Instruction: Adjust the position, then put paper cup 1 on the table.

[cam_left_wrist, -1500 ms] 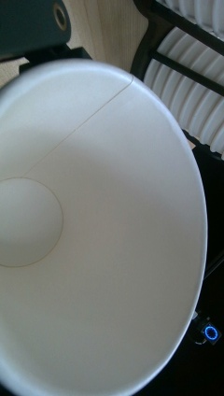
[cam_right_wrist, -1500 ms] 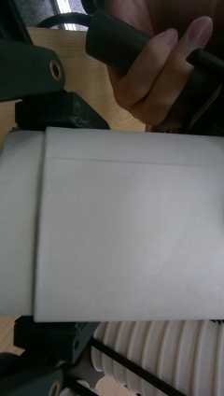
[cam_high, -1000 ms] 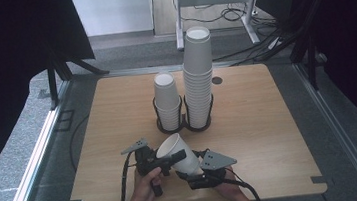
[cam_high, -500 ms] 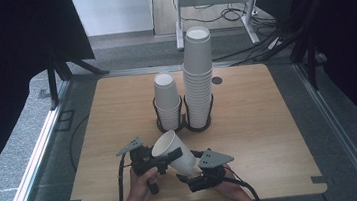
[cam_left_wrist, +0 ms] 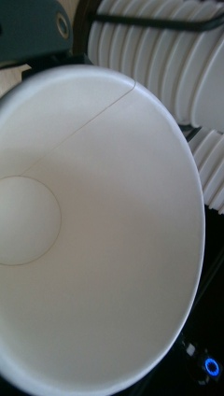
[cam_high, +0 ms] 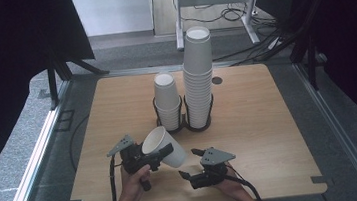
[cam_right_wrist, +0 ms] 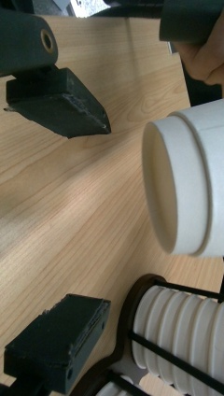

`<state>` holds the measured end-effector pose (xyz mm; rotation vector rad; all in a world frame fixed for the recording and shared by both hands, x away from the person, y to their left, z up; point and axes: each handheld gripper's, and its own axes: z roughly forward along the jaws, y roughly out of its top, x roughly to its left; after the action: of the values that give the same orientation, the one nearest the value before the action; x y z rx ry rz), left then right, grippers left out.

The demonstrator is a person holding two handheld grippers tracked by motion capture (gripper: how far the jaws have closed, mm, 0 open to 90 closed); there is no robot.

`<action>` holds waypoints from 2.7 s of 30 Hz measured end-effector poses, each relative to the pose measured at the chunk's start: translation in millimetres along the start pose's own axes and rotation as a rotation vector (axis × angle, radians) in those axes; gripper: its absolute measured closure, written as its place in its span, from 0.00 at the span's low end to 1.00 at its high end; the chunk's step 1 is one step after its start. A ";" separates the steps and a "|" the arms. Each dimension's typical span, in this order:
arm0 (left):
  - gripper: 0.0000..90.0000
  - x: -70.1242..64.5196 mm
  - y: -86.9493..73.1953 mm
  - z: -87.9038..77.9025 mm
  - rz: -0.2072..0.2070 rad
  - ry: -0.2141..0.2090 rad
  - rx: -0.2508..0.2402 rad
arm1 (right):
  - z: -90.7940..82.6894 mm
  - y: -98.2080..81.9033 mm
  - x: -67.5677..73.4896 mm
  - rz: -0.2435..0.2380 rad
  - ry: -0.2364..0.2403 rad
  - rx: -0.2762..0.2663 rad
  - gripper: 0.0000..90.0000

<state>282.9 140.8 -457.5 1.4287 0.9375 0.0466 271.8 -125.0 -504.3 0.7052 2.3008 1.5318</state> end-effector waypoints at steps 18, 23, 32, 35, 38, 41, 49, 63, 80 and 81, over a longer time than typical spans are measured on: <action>0.14 -5.1 1.7 -4.3 0.161 0.188 0.017 | -0.6 -1.2 -1.4 -0.012 -0.028 0.013 0.16; 0.14 -5.8 2.0 -5.0 0.181 0.209 0.021 | -1.3 -1.1 -2.2 -0.008 -0.033 0.012 0.17; 0.14 -2.8 5.0 -10.3 0.219 0.264 0.021 | -0.9 -1.8 -2.3 -0.010 -0.033 0.017 0.18; 0.14 0.0 5.5 -12.1 0.227 0.292 0.021 | -1.0 -1.9 -2.6 -0.009 -0.035 0.017 0.18; 0.14 2.6 6.9 -14.4 0.241 0.319 0.020 | -1.1 -2.0 -2.7 -0.010 -0.036 0.017 0.18; 0.13 5.4 8.4 -16.9 0.253 0.352 0.017 | -1.3 -2.3 -2.7 -0.011 -0.039 0.018 0.18; 0.13 18.5 10.0 -23.5 0.294 0.495 0.034 | -2.2 -2.9 -3.2 -0.011 -0.043 0.018 0.18; 0.13 49.9 14.2 -44.6 0.342 0.764 0.058 | -0.4 -4.4 -2.5 -0.019 -0.044 0.029 0.18; 0.13 59.9 9.3 -43.6 0.333 0.790 0.089 | 0.5 -5.4 -2.0 -0.025 -0.046 0.037 0.19; 0.13 60.9 8.6 -42.9 0.333 0.793 0.095 | 0.5 -5.5 -1.9 -0.027 -0.046 0.040 0.19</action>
<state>302.7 210.8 -475.9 1.6702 1.3306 0.8773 272.4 -127.4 -509.6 0.7097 2.3038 1.4464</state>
